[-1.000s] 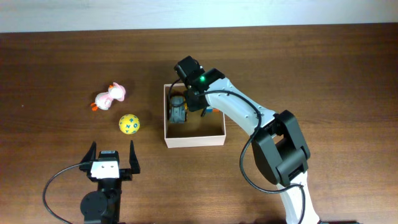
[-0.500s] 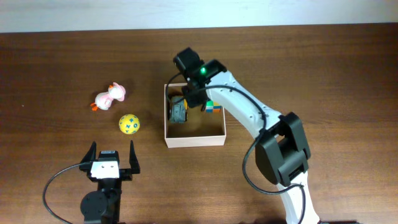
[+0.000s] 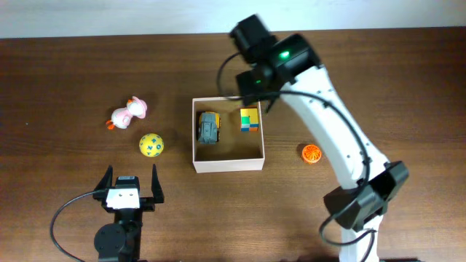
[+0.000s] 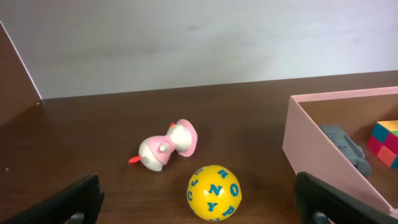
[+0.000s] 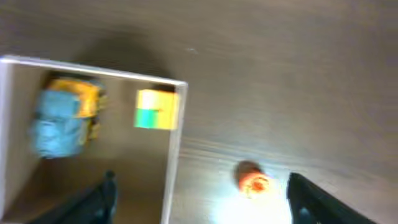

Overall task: Pack container
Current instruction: 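Lift the right gripper out and move it to the orange wheel, then lower the right gripper onto the orange wheel toy and grasp it, then carry the orange wheel left over the box, then lower the wheel into the box between truck and cube and release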

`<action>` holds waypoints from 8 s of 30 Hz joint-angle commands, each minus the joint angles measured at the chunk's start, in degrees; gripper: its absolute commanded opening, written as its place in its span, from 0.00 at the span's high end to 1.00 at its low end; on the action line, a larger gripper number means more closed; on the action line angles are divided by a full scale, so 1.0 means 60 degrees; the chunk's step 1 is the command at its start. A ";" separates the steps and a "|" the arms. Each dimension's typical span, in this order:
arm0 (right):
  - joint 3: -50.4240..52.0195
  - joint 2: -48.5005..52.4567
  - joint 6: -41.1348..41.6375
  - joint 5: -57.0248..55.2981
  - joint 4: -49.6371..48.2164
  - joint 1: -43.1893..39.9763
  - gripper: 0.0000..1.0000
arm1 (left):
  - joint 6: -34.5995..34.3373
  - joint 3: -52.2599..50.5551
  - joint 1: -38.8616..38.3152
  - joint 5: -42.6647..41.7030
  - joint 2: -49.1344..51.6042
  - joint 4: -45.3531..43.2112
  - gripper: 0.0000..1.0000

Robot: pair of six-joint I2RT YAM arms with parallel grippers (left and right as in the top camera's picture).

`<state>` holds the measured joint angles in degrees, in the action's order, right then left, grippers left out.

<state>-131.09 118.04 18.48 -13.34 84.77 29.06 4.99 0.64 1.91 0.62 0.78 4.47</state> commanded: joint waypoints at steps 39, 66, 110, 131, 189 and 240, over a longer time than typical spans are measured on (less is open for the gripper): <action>1.1151 -0.2532 0.0106 0.2514 -0.6229 -0.2911 0.01 | 0.0153 -0.0025 0.0040 -0.0076 -0.0080 0.0051 0.01; 1.1515 -0.2521 -0.0295 0.2291 -0.6903 -0.3362 0.39 | 0.0153 -0.0025 0.0040 -0.0073 -0.0080 0.0051 0.01; 1.1999 -0.2521 -0.0295 0.1861 -0.7934 -0.3362 0.66 | 0.0153 -0.0025 0.0040 -0.0073 -0.0080 0.0051 0.01; 0.8750 -0.2535 -0.1129 0.2586 -0.5391 -0.3344 0.68 | 0.0153 -0.0025 0.0040 -0.0073 -0.0080 0.0051 0.01; 0.6364 -0.0375 -0.1439 0.4397 -0.7606 0.0299 0.63 | 0.0153 -0.0025 0.0040 -0.0073 -0.0080 0.0051 0.01; 0.6364 0.0419 -0.1690 0.4124 -0.8032 0.0299 0.41 | 0.0153 -0.0025 0.0040 -0.0073 -0.0080 0.0051 0.01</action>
<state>-91.72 120.20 8.75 11.90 36.77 30.48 4.99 0.64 1.91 0.62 0.78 4.47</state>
